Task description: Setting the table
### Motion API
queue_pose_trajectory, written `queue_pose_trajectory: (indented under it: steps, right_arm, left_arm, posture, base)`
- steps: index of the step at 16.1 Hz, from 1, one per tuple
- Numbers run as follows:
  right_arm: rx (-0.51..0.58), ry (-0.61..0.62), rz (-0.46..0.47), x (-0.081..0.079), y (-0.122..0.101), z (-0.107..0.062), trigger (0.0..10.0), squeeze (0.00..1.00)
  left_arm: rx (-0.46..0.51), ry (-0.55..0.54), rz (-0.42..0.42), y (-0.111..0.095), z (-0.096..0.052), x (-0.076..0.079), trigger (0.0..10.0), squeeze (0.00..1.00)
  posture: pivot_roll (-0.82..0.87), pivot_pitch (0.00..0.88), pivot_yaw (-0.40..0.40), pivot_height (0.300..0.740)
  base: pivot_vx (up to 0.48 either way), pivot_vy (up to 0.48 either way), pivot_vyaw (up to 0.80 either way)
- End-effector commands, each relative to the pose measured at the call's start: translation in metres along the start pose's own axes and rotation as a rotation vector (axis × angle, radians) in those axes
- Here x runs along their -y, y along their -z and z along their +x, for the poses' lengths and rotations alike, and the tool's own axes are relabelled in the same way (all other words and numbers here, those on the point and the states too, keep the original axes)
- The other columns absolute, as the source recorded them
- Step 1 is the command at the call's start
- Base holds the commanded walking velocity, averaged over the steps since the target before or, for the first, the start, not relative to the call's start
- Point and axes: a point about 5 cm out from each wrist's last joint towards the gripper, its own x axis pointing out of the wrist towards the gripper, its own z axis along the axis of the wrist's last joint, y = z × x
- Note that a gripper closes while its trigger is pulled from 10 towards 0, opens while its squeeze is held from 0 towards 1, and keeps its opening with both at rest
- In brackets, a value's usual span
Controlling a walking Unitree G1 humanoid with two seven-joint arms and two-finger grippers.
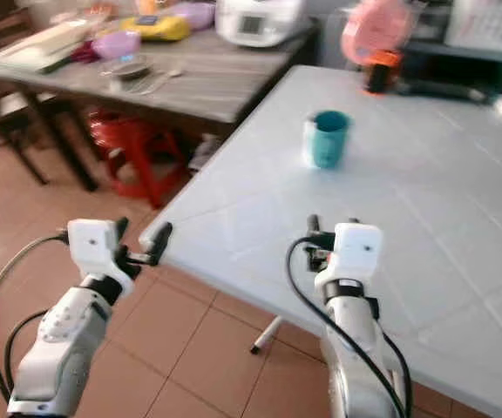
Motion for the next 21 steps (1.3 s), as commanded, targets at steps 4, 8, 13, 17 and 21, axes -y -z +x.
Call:
queue_pose_trajectory:
  steps: [4, 8, 13, 17, 21]
  right_arm:
    - [0.004, 0.013, 0.000, 0.005, -0.001, -0.001, 10.0, 0.00]
    - [0.004, 0.010, 0.000, 0.005, -0.001, -0.001, 10.0, 0.00]
    - [0.011, -0.005, -0.017, 0.000, -0.003, 0.002, 10.0, 0.00]
    - [0.041, 0.011, -0.036, -0.002, -0.009, 0.012, 10.0, 0.00]
    - [0.061, 0.055, -0.032, -0.006, -0.015, 0.030, 10.0, 0.00]
  left_arm:
    - [-0.013, 0.027, -0.002, 0.003, 0.000, 0.006, 10.0, 0.00]
    - [-0.018, 0.032, -0.016, 0.004, -0.001, 0.007, 10.0, 0.00]
    - [-0.007, 0.097, 0.030, 0.005, -0.008, 0.009, 10.0, 0.00]
    - [-0.008, 0.216, 0.071, 0.006, -0.015, 0.019, 10.0, 0.00]
    - [-0.021, 0.351, 0.051, 0.001, -0.021, 0.027, 10.0, 0.00]
  posture:
    - [-0.09, 0.104, 0.082, 0.740]
    - [-0.09, 0.110, 0.082, 0.740]
    - [-0.09, 0.119, 0.080, 0.740]
    - [-0.08, 0.133, 0.088, 0.740]
    - [-0.06, 0.157, 0.092, 0.740]
  base:
    - [0.272, 0.000, 0.00]
    - [0.222, 0.000, 0.00]
    - [0.000, 0.000, 0.00]
    - [0.000, 0.000, 0.00]
    - [0.000, 0.000, 0.00]
